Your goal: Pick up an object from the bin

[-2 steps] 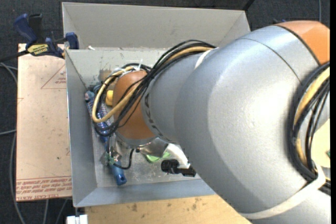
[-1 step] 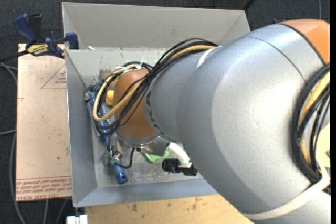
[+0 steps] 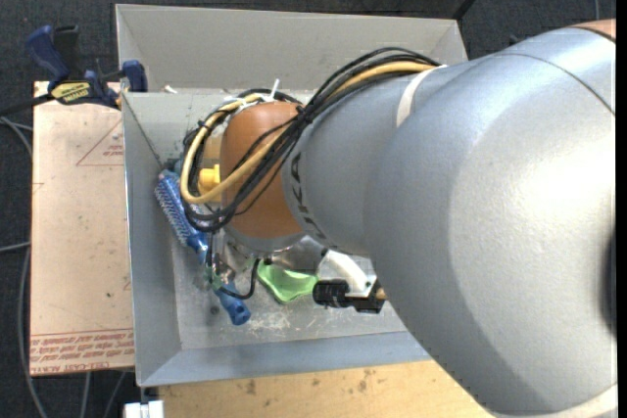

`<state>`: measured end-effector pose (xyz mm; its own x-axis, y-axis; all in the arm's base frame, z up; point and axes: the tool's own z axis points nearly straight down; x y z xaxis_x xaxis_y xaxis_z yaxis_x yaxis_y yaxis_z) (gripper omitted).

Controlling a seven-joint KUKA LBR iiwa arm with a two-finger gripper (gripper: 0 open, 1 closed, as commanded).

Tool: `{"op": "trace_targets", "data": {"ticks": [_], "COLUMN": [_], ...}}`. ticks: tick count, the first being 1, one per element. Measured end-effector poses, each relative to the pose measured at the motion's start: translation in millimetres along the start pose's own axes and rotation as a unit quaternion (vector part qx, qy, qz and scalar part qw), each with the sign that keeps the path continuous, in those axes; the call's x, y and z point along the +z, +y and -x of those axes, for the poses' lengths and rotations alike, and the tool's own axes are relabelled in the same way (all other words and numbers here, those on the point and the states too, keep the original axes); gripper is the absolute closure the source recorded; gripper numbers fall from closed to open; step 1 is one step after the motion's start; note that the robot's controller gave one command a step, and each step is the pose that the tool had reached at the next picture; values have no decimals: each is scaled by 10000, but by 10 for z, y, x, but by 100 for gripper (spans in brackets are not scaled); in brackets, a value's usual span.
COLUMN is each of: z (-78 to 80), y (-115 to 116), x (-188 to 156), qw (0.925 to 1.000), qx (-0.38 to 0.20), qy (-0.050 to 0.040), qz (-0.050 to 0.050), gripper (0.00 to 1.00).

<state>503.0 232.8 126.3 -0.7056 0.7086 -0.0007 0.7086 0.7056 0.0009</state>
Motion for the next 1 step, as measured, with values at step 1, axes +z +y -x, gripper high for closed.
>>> {"op": "trace_targets", "data": {"ticks": [1], "z": [9], "y": [4], "x": [-442], "qw": [10000], "qx": [-10], "qy": [-2], "qz": [3], "gripper": [100]}}
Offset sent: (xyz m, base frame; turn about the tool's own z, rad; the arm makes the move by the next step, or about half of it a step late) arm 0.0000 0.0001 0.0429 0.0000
